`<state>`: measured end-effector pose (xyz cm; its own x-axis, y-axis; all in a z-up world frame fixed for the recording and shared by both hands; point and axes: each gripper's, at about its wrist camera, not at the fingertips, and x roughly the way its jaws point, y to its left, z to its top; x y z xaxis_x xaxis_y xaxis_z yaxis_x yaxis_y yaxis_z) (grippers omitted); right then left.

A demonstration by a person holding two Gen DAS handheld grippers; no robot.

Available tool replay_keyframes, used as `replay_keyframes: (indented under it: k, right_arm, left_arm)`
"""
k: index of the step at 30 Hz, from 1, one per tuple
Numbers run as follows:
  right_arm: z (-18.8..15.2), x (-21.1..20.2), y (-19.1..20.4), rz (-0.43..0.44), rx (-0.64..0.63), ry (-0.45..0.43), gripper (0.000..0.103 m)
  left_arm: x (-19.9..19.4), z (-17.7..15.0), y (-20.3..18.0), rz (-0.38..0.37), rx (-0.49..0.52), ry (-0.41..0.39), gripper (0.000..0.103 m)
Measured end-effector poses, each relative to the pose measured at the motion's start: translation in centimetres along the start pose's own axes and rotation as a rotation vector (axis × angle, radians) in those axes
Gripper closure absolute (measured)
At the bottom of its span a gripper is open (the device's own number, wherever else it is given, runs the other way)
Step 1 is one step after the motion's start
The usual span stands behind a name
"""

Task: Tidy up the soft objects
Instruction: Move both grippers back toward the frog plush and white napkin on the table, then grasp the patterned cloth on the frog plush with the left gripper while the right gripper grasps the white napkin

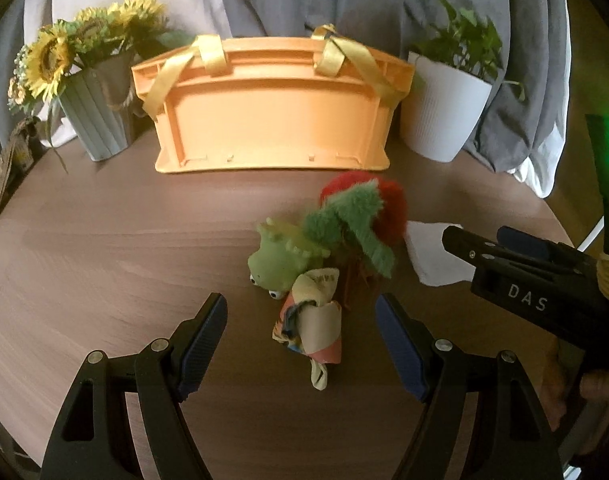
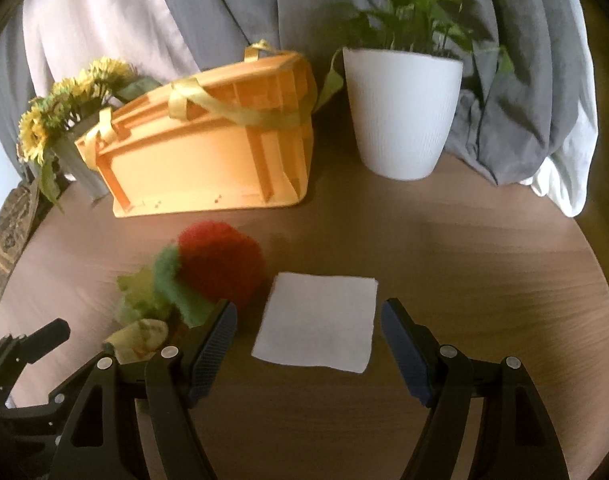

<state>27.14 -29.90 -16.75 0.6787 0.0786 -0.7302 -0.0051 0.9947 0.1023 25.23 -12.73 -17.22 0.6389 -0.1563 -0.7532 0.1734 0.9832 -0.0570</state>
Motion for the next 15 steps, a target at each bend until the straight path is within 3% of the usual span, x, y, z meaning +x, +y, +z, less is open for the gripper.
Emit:
replay_keyframes:
  k: [8,15]
  right_arm:
    - [-0.6,2.1,-0.4,-0.006,-0.009,0.036,0.028]
    - [-0.8,3.1,-0.2,-0.011,-0.037,0.052,0.032]
  left_arm:
    - [1.9,-0.9,-0.3,0.004,0.0,0.031,0.028]
    - [3.0,-1.3,0.0,0.005,-0.007,0.054,0.039]
